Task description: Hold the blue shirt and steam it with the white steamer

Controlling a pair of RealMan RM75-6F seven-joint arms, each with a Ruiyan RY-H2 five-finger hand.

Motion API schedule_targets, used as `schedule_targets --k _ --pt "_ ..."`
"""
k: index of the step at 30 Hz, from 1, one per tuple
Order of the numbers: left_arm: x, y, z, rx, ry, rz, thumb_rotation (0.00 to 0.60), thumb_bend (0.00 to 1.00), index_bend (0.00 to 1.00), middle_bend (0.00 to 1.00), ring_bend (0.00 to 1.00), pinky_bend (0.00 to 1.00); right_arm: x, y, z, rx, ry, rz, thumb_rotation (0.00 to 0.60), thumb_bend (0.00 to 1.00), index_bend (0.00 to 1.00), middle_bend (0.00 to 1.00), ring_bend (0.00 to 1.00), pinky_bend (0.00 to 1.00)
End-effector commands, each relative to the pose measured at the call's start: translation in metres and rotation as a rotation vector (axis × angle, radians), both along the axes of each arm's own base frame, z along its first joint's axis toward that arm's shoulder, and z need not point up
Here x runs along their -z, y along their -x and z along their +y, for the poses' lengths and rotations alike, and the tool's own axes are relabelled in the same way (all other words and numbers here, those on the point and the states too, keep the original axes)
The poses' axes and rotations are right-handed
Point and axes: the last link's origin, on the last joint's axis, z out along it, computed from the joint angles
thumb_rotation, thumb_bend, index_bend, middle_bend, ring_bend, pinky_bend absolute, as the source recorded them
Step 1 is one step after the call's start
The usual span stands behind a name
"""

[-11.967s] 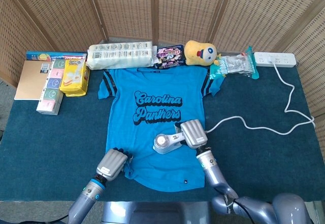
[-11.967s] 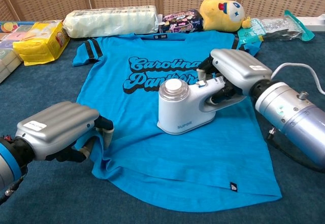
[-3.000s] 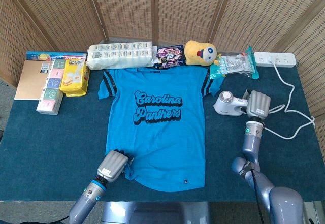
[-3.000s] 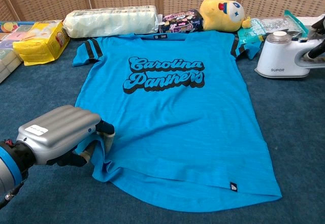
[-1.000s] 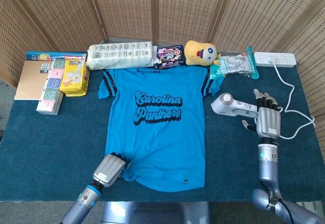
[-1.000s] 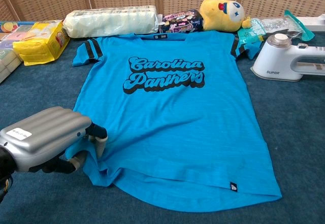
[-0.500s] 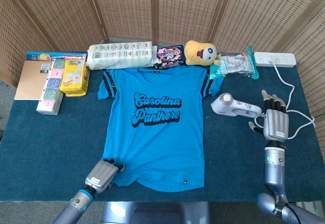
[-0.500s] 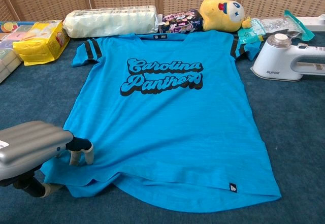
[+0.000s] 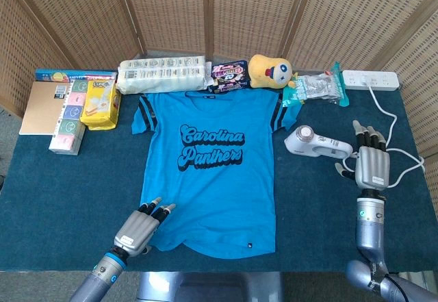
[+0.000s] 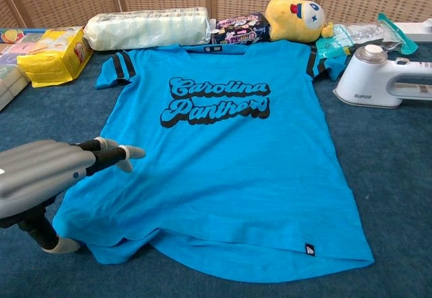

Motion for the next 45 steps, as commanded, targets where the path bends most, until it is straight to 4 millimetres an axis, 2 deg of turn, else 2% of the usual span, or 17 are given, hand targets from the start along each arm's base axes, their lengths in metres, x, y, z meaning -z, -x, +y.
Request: schedule_targets --k 1,9,14,19,24,28,30,32,35,39,45 --pt "-0.014 0.0 0.002 0.011 -0.056 -0.06 0.6 0.11 0.0 0.18 0.01 0.18 -0.003 -0.001 0.001 -0.002 0.003 0.0 0.6 0.2 0.06 0.17 0.12 0.07" --pt "-0.042 0.008 0.002 -0.01 -0.113 -0.149 0.6 0.11 0.0 0.18 0.01 0.18 -0.013 -0.001 0.009 -0.01 0.009 -0.01 0.6 0.2 0.07 0.17 0.12 0.07" --pt "-0.064 0.016 -0.004 -0.064 -0.116 -0.231 0.6 0.11 0.0 0.18 0.01 0.18 -0.023 0.001 0.021 -0.006 0.018 -0.027 0.6 0.2 0.09 0.18 0.12 0.07" --pt "-0.093 0.037 -0.007 -0.109 -0.217 -0.222 0.6 0.11 0.0 0.18 0.01 0.18 -0.03 0.007 0.034 -0.002 0.004 -0.014 0.6 0.2 0.12 0.19 0.13 0.07" --pt "-0.121 0.069 -0.011 -0.194 -0.346 -0.167 0.6 0.11 0.0 0.18 0.01 0.18 -0.037 0.015 0.047 0.009 0.0 -0.005 0.6 0.21 0.15 0.21 0.15 0.09" --pt "-0.136 0.087 -0.013 -0.225 -0.425 -0.134 0.6 0.12 0.01 0.18 0.02 0.18 -0.04 0.019 0.056 0.012 -0.011 0.019 0.6 0.21 0.19 0.24 0.2 0.2" --pt "-0.144 0.097 -0.015 -0.24 -0.466 -0.116 0.6 0.12 0.05 0.2 0.05 0.2 -0.041 0.022 0.062 0.011 -0.01 0.024 0.6 0.21 0.21 0.27 0.24 0.25" --pt "-0.152 0.106 -0.015 -0.238 -0.518 -0.103 0.6 0.12 0.13 0.24 0.1 0.26 -0.042 0.023 0.069 0.006 -0.009 0.038 0.6 0.21 0.25 0.32 0.31 0.32" --pt "-0.155 0.118 -0.02 -0.229 -0.555 -0.076 0.6 0.12 0.18 0.26 0.12 0.31 -0.041 0.025 0.081 0.005 -0.031 0.037 0.6 0.21 0.29 0.36 0.36 0.38" --pt "-0.151 0.131 -0.031 -0.28 -0.554 -0.067 0.6 0.12 0.19 0.26 0.12 0.31 -0.04 0.025 0.101 0.009 -0.054 0.047 0.6 0.21 0.33 0.38 0.37 0.38" --pt "-0.153 0.136 -0.037 -0.3 -0.571 -0.071 0.6 0.12 0.19 0.27 0.12 0.28 -0.044 0.025 0.113 0.015 -0.042 0.045 0.6 0.21 0.36 0.39 0.38 0.38"
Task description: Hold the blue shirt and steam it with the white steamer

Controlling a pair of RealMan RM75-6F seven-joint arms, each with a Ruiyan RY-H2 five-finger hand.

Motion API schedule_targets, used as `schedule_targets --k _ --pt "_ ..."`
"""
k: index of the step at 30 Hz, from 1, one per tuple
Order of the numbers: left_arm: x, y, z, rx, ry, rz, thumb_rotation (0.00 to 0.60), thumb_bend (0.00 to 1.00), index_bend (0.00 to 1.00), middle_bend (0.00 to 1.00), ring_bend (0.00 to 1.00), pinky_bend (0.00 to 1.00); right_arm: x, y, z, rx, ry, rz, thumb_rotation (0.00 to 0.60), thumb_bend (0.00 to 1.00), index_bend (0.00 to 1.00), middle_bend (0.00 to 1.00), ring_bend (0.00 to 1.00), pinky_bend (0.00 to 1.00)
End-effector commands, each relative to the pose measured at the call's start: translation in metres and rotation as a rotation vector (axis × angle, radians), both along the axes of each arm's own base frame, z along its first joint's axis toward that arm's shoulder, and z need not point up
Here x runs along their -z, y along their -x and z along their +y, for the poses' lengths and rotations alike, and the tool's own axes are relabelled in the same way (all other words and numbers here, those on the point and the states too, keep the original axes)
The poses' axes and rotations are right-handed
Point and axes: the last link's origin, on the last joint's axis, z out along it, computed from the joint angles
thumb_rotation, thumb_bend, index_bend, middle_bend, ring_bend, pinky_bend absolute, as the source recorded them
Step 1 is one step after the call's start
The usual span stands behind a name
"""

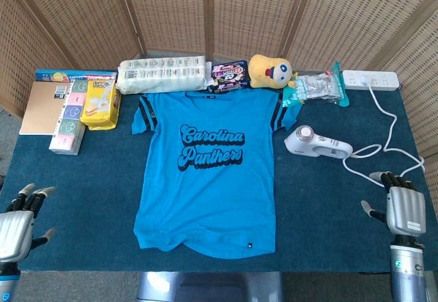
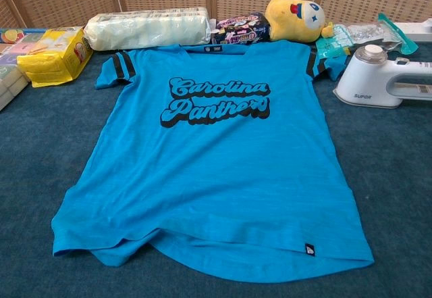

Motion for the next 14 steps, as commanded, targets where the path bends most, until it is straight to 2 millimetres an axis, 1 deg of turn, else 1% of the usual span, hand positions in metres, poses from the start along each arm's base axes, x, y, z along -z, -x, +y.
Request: schedule_targets --k 1,7,14 --pt "-0.0019 0.0011 -0.0008 -0.008 -0.014 -0.013 0.6 0.12 0.19 0.27 0.12 0.27 -0.0015 0.0002 0.0045 0.002 0.004 -0.001 0.6 0.21 0.36 0.39 0.38 0.38" --pt "-0.001 -0.0013 -0.0003 -0.001 -0.019 -0.027 0.6 0.12 0.19 0.27 0.12 0.26 -0.0008 0.0005 0.0099 0.004 0.006 -0.011 0.6 0.21 0.37 0.39 0.38 0.37" --pt "-0.0026 -0.0004 0.0008 -0.007 -0.025 -0.026 0.6 0.12 0.19 0.27 0.12 0.26 0.0017 0.0008 0.0114 0.01 0.005 -0.017 0.6 0.21 0.38 0.39 0.38 0.37"
